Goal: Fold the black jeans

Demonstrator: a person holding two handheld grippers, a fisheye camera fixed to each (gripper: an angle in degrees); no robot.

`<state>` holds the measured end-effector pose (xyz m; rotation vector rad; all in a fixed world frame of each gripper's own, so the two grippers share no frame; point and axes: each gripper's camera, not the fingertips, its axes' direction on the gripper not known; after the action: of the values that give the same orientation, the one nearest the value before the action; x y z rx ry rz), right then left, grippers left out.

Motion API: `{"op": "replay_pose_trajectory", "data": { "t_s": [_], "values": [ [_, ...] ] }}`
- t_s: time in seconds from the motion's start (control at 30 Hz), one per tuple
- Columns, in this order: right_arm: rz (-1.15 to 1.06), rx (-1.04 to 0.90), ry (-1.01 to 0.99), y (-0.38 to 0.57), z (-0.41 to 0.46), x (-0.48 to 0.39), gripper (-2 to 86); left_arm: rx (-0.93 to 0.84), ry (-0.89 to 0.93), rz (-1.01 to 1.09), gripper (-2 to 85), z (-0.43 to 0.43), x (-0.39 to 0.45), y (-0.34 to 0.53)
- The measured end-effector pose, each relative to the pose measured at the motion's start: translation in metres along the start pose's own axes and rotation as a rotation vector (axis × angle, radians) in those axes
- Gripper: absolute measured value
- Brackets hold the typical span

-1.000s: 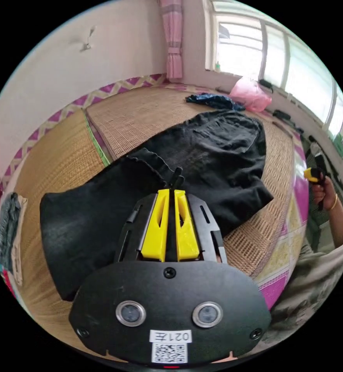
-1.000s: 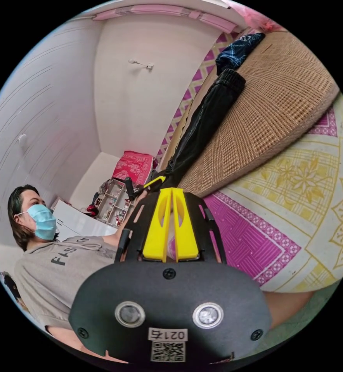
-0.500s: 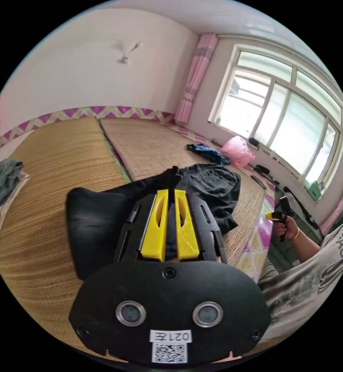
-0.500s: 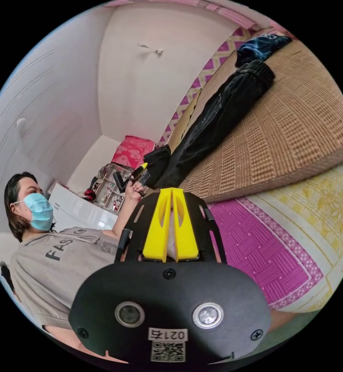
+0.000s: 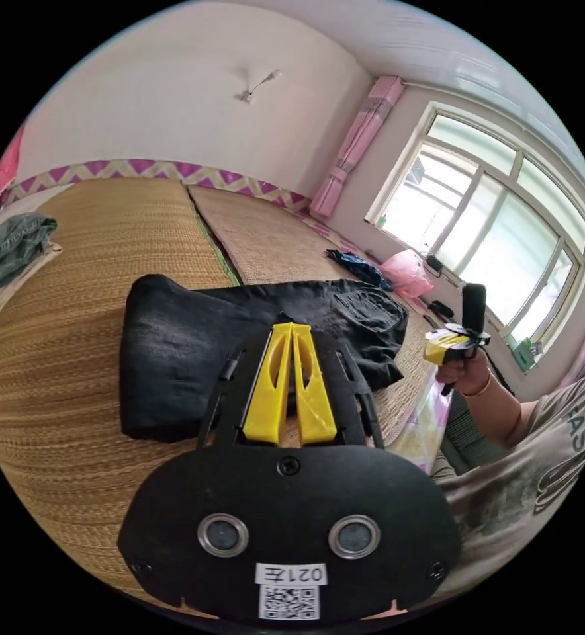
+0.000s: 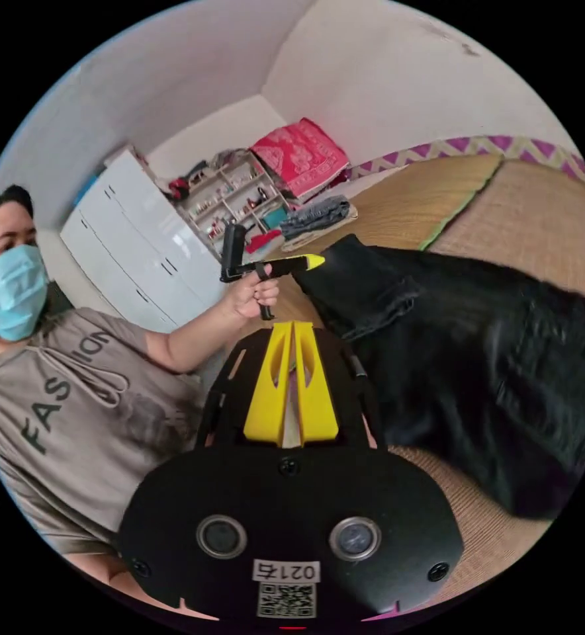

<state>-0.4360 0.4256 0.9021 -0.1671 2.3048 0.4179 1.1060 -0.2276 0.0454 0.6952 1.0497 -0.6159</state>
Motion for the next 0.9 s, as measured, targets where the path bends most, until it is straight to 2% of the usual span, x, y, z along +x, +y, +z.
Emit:
{"op": "replay_pose_trajectory", "data": {
  "t_s": [0.13,0.3,0.5,0.7,0.9],
  "values": [
    [-0.169,-0.114,0.192,-0.043,0.042,-0.036,1.3,-0.127,-0.045,0.039,-0.9,0.01,-0.001,0.008],
    [-0.575,-0.402,0.543,-0.051,0.134,-0.088,9.3,-0.037,-0.015,-0.039,-1.0,-0.03,-0.023,0.03],
    [-0.637,-0.586,0.607,-0.057,0.192,-0.093,8.2,0.001,0.039,-0.125,-1.0,-0.071,-0.05,0.057],
    [-0.449,-0.509,0.434,-0.1,0.16,-0.085,1.7,0.018,0.037,-0.121,-0.9,-0.098,-0.05,0.065],
    [-0.486,-0.473,0.495,-0.129,0.131,-0.101,0.5,0.022,0.037,-0.14,-1.0,-0.107,-0.055,0.071]
  ]
}}
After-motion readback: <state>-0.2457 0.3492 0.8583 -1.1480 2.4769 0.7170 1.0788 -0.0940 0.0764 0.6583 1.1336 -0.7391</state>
